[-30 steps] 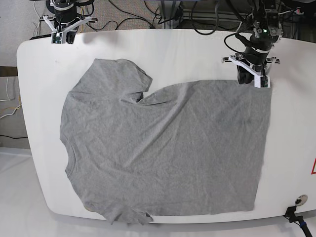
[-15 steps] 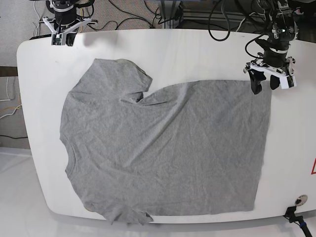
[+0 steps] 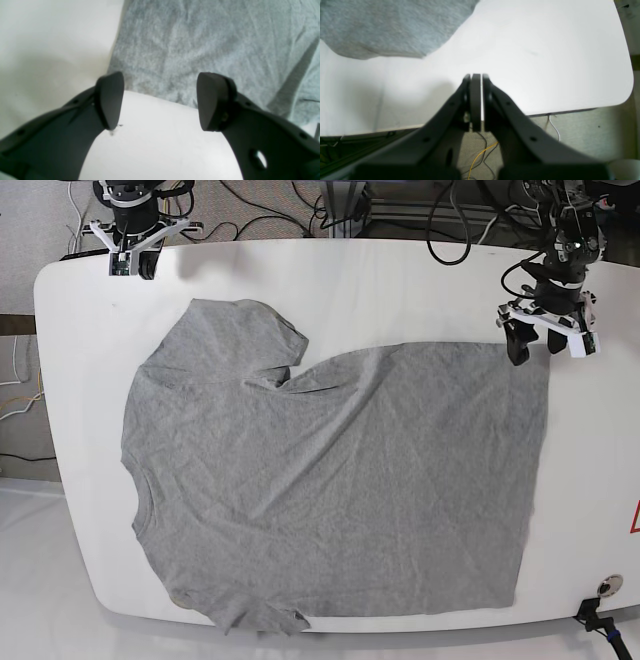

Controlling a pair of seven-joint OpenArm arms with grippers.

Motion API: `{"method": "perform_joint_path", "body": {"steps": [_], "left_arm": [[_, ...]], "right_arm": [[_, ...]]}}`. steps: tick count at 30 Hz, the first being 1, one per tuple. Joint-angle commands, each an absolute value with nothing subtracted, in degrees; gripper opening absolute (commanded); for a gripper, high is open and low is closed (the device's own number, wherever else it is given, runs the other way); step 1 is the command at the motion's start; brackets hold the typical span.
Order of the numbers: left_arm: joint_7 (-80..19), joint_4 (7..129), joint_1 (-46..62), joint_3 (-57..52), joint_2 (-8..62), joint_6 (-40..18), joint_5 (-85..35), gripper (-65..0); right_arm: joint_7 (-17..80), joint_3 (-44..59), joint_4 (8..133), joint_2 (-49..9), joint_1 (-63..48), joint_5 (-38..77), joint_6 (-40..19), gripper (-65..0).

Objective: Fold the T-shirt properly
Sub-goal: 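Close the left gripper on the shirt's body corner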

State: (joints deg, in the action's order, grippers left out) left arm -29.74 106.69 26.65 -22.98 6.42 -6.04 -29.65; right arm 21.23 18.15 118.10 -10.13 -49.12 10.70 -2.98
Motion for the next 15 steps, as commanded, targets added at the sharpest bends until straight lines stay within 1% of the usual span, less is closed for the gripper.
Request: {"method": "perform_joint_path", "body": {"steps": [1,6,11,15], "left_arm": [[-28.47,106.90,26.09,-23.14,7.22,-6.39,-29.94,-22.2],[-27.99,106.05,25.39,-22.99,7.28,-6.41,-29.81,-21.4],[-27.09,107.74,25.46,-22.76,7.26,-6.71,-29.89,-20.0],[-26.26,106.05,23.82,-22.94,7.45,-6.82,-32.85,-18.7]], "right_arm": [[20.00,18.48,119.52,-10.50,-49.63,10.52,-3.03,-65.0],[20.01,18.47,119.68,-10.52,-49.77,10.64,-3.44,-65.0],[20.00,18.60,119.63,-10.49,-49.67,10.35,-3.46,-65.0],[20.10,18.38,119.40,-10.64,-49.66,10.67,-3.47,-65.0]]}}
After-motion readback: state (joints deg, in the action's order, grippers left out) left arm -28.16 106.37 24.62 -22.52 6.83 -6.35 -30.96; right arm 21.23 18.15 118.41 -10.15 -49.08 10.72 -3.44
